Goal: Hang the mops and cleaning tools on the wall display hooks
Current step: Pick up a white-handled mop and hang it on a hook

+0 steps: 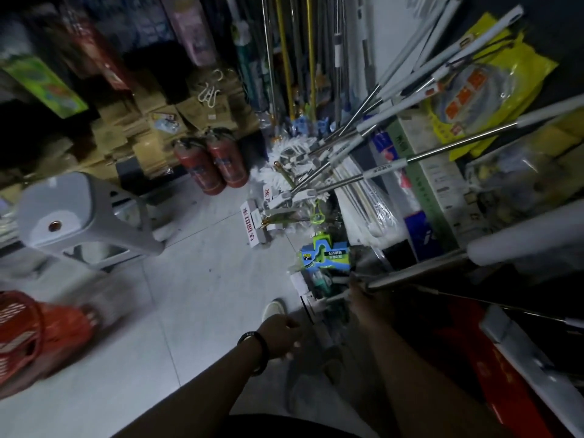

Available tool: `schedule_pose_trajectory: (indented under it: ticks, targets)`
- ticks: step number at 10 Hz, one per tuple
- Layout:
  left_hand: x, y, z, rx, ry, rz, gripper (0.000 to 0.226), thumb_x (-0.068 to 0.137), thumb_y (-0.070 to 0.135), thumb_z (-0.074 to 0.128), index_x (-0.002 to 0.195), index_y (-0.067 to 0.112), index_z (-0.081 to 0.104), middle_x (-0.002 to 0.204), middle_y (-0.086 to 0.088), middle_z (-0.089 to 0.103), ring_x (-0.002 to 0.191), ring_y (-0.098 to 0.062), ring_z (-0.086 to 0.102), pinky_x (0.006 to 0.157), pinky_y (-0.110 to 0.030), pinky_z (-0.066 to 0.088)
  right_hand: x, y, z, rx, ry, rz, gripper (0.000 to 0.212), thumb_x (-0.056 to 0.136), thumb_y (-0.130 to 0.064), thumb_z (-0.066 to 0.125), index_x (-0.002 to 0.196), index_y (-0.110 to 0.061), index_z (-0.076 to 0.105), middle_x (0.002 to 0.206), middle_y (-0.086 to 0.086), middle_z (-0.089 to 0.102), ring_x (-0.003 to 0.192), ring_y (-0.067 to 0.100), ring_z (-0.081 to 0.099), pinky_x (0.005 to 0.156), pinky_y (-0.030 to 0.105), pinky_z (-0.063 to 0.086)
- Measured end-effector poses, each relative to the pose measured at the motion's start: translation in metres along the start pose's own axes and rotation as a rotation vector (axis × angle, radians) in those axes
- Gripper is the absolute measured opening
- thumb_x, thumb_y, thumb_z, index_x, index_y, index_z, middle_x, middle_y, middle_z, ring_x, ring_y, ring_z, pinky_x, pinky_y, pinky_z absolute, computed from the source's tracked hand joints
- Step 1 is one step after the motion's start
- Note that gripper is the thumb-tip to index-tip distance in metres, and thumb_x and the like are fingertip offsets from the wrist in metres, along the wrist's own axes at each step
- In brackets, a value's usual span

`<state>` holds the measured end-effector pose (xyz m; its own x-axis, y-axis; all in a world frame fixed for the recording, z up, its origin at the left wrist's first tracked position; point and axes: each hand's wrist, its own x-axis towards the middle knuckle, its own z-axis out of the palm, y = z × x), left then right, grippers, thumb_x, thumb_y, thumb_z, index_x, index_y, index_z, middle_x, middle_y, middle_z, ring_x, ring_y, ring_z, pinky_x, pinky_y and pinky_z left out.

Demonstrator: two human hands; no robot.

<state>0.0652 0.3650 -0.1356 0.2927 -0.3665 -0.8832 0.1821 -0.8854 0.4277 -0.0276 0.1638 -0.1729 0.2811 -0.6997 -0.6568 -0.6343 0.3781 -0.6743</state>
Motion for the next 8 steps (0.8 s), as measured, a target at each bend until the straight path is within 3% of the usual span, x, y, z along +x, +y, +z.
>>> schedule_pose_trajectory:
  ticks: [1, 2, 3, 4, 5, 6, 7, 8]
  targets:
    - [0.002, 0.001, 0.019, -0.040, 0.102, 0.065, 0.027, 0.097, 0.022, 0.059, 0.072, 0.018, 0.067, 0.071, -0.002, 0.071, 0.047, -0.010, 0.064, 0.052, -0.026, 0.055, 0.034, 0.041, -0.008, 0.118, 0.017, -0.100, 0.069, 0.073, -0.074, 0.081, 0.113, -0.018, 0.076, 0.118, 0.006, 0.077, 0.113, 0.027, 0.072, 0.103, 0.053, 0.056]
    - [0.008, 0.007, 0.039, -0.173, 0.066, 0.016, 0.027, 0.102, 0.031, 0.056, 0.082, 0.017, 0.066, 0.081, -0.005, 0.073, 0.049, -0.011, 0.065, 0.049, -0.026, 0.055, 0.015, 0.022, -0.027, 0.244, 0.086, -0.032, 0.062, 0.053, -0.081, 0.085, 0.089, -0.032, 0.073, 0.109, 0.000, 0.076, 0.103, 0.026, 0.074, 0.092, 0.057, 0.061]
    - [0.013, 0.014, 0.057, -0.353, 0.001, -0.094, 0.023, 0.103, 0.036, 0.054, 0.095, 0.018, 0.065, 0.086, -0.003, 0.071, 0.054, -0.016, 0.066, 0.050, -0.025, 0.053, -0.012, -0.004, -0.051, 0.373, 0.103, 0.000, 0.054, 0.054, -0.073, 0.084, 0.092, -0.035, 0.074, 0.113, 0.001, 0.075, 0.106, 0.029, 0.073, 0.091, 0.056, 0.062]
    - [0.039, 0.018, 0.070, -0.429, 0.020, -0.083, 0.040, 0.102, 0.045, 0.049, 0.112, 0.010, 0.068, 0.098, -0.010, 0.066, 0.070, -0.026, 0.065, 0.057, -0.028, 0.056, -0.055, -0.033, -0.069, 0.446, 0.113, -0.014, 0.053, 0.068, -0.063, 0.086, 0.104, -0.024, 0.076, 0.114, 0.009, 0.078, 0.104, 0.035, 0.076, 0.086, 0.056, 0.064]
    - [0.088, 0.009, 0.085, -0.590, 0.063, -0.115, 0.045, 0.095, 0.053, 0.046, 0.099, 0.013, 0.064, 0.105, -0.015, 0.065, 0.093, -0.035, 0.066, 0.091, -0.052, 0.060, -0.097, -0.059, -0.080, 0.461, 0.132, -0.023, 0.019, 0.094, -0.039, 0.077, 0.094, -0.021, 0.072, 0.116, 0.017, 0.076, 0.105, 0.037, 0.074, 0.092, 0.059, 0.062]
    - [0.064, 0.040, 0.083, -1.122, 0.070, -0.280, 0.026, 0.100, 0.038, 0.050, 0.105, 0.013, 0.058, 0.121, -0.022, 0.067, 0.102, -0.038, 0.067, 0.089, -0.053, 0.057, -0.127, -0.074, -0.087, 0.514, 0.080, -0.009, 0.021, 0.100, -0.034, 0.070, 0.108, -0.014, 0.071, 0.119, 0.018, 0.074, 0.105, 0.036, 0.073, 0.085, 0.052, 0.062]
    - [0.030, 0.052, 0.072, -1.355, 0.112, -0.267, 0.034, 0.110, 0.032, 0.040, 0.096, 0.005, 0.056, 0.086, -0.017, 0.063, 0.069, -0.031, 0.059, 0.062, -0.041, 0.048, -0.148, -0.088, -0.099, 0.547, 0.042, 0.004, 0.039, 0.100, -0.038, 0.068, 0.127, -0.010, 0.066, 0.113, 0.016, 0.075, 0.100, 0.035, 0.074, 0.074, 0.043, 0.063]
    - [0.021, 0.048, 0.068, -1.565, 0.073, -0.250, 0.033, 0.110, 0.022, 0.040, 0.088, 0.005, 0.058, 0.072, -0.011, 0.061, 0.062, -0.024, 0.055, 0.063, -0.034, 0.043, -0.160, -0.099, -0.113, 0.515, -0.033, -0.015, 0.026, 0.103, -0.037, 0.064, 0.109, -0.012, 0.070, 0.094, 0.012, 0.080, 0.084, 0.030, 0.077, 0.073, 0.042, 0.063]
